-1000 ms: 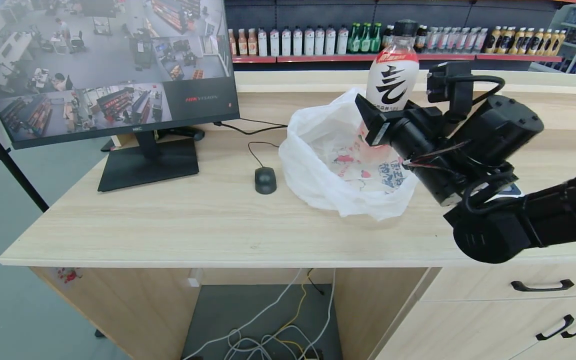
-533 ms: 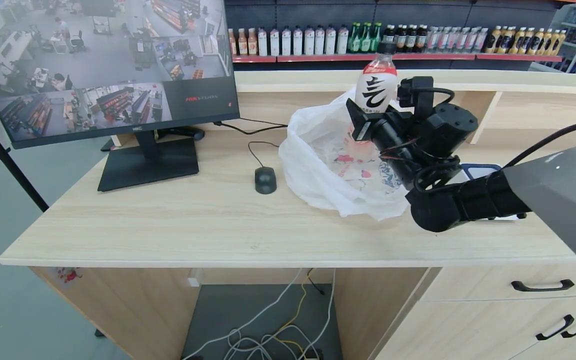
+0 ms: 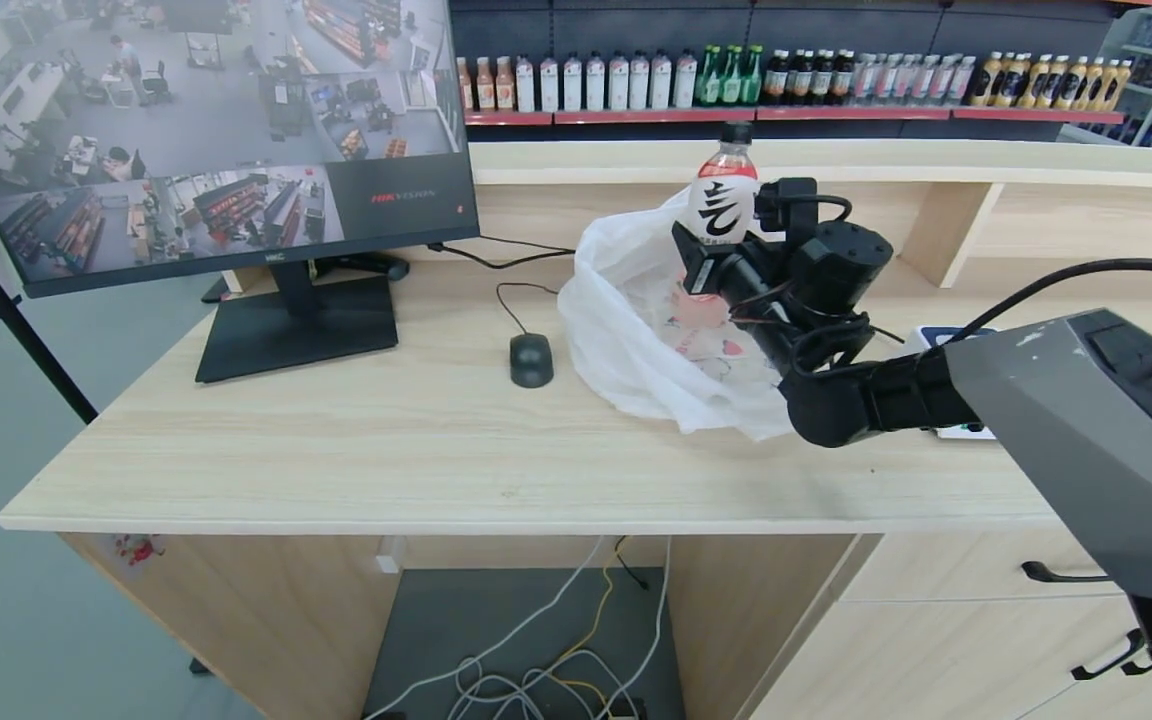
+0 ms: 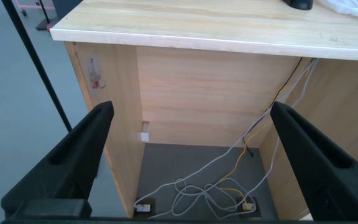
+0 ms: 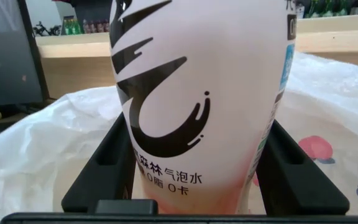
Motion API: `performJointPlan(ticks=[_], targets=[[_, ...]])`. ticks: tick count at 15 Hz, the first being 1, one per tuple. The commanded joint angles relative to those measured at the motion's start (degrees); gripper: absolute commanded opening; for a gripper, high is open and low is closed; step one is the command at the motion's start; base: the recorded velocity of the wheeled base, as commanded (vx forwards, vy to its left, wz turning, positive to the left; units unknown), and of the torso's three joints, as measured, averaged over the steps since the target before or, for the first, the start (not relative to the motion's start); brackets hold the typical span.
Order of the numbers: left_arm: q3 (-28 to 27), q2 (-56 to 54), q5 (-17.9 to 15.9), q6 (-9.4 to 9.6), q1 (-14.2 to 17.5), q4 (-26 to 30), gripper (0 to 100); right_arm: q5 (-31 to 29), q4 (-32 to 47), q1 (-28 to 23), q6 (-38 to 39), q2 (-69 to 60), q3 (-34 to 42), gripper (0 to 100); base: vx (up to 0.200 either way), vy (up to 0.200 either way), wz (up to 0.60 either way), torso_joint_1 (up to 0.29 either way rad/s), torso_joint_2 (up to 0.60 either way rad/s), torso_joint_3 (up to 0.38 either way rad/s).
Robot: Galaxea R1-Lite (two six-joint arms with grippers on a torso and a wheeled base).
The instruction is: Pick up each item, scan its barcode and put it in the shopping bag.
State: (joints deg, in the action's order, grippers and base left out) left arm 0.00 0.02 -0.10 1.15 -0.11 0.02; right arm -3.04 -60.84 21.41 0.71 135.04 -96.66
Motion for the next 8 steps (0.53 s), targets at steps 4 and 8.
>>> performJointPlan(ticks=[4, 8], targets=[[0.0, -0.02, 0.01, 0.0, 0.02, 0.06, 100, 0.05, 0.02, 0.21, 0.0, 2.6, -0.72, 0, 0.0, 0.0, 0.0, 0.0, 0.0, 0.0], [0.0, -0.02, 0.01, 0.0, 0.02, -0.02, 100, 0.05, -0.06, 0.39, 0.0, 3.04, -0.46, 0, 0.0, 0.0, 0.0, 0.0, 0.0, 0.0]])
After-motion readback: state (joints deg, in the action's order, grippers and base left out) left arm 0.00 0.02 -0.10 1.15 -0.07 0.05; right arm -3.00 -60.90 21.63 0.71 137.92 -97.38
